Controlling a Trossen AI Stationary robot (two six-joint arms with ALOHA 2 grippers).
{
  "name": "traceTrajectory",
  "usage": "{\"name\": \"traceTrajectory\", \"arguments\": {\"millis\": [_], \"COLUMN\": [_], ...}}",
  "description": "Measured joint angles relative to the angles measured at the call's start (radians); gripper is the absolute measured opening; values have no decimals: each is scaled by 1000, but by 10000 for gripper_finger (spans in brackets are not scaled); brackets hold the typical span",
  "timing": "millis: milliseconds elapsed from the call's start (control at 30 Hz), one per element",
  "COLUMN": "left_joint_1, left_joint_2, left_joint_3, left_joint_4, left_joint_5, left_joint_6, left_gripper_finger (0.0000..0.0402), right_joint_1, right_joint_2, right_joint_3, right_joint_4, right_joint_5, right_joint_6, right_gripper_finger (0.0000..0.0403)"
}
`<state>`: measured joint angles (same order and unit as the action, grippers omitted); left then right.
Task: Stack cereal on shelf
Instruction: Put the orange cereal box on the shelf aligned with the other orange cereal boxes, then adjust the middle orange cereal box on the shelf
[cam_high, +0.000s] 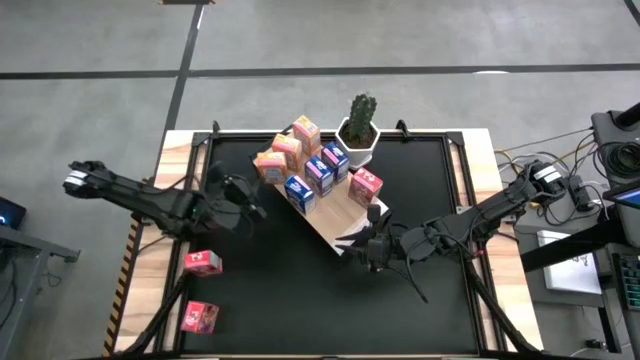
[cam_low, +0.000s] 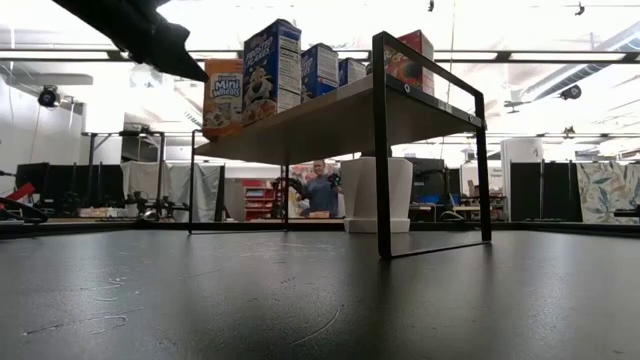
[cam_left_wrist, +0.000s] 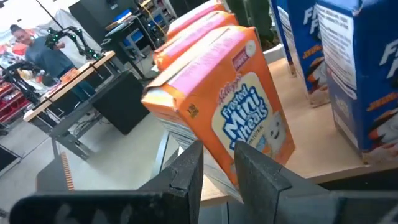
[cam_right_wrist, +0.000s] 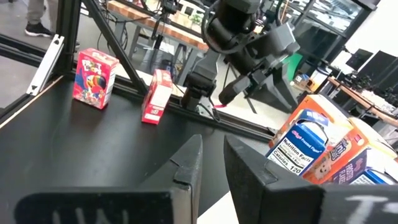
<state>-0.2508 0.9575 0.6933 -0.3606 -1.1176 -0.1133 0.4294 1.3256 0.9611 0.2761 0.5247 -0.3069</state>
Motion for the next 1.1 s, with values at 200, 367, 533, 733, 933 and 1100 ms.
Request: {"name": "traceTrajectory", "arguments": {"millis": [200,367,533,733,933,1100], "left_joint_1": [-1,7,48,125,142,140], "left_joint_2": [-11,13,47,70,51,27], "left_joint_3": [0,0,0,0,0,0], "left_joint_4": [-1,0,2,0,-16,-16], "left_joint_5": [126,214,184,182,182,185], "left_joint_6": [3,37,58,70,71,71], "left_gripper_finger": [74,74,74,74,74,74], "right_joint_1": [0,0,0,0,0,0], "right_joint_2": [0,0,1,1,1,1], "right_joint_3": [0,0,0,0,0,0], "right_joint_4": [-17,-20,-34,-40,-41,-47], "right_joint_5": [0,0,-1,-1,-1,-1], "right_joint_6": [7,8,9,19,18,17], "right_gripper_finger": [59,58,57,57,57,57]}}
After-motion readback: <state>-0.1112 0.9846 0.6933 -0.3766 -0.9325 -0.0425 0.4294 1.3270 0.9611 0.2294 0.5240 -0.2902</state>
